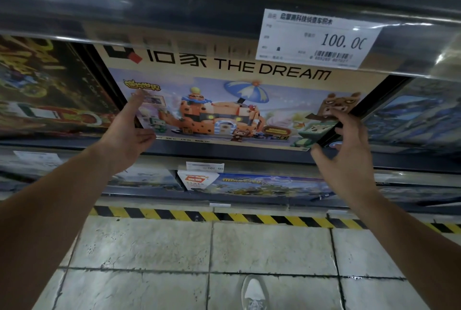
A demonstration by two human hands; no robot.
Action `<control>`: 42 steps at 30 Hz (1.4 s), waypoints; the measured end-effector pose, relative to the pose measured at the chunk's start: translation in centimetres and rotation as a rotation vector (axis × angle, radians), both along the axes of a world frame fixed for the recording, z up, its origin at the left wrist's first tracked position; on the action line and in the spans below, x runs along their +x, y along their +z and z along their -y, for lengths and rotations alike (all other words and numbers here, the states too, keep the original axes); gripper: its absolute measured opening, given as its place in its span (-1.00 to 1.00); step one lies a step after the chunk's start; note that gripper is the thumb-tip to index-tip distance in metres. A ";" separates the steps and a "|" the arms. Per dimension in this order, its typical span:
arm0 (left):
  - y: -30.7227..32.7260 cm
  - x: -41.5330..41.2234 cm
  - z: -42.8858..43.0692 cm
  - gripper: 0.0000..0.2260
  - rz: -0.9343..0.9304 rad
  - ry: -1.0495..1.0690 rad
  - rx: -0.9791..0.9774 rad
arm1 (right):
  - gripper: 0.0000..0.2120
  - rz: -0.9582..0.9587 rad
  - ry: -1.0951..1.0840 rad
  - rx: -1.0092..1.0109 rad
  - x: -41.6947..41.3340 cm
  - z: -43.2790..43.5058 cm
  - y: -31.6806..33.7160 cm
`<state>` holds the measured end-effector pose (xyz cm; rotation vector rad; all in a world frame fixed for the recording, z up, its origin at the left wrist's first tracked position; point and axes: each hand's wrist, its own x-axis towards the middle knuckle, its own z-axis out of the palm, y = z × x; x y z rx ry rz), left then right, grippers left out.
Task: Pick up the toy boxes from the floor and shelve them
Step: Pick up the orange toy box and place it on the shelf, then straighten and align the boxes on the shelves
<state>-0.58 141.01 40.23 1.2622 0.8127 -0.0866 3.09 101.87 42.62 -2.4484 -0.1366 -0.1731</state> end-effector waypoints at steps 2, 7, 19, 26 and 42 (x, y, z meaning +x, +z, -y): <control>0.0 -0.1 0.0 0.06 0.006 -0.003 -0.009 | -0.35 -0.009 -0.005 0.027 0.0 -0.1 0.0; 0.4 0.0 0.5 -0.10 -0.017 0.024 -0.007 | -0.34 -0.038 0.003 0.032 0.0 0.2 0.2; 2.5 -3.6 1.2 -0.33 -0.016 -0.054 0.184 | -0.40 -0.121 -0.010 0.079 -1.8 1.2 1.6; 8.6 -8.8 2.6 -0.58 0.043 -0.019 0.338 | -0.53 -0.086 -0.052 0.084 -5.8 1.7 5.5; 35.1 -12.9 3.6 -0.69 0.231 0.011 0.770 | -0.48 0.134 -0.079 0.229 -6.5 3.9 30.6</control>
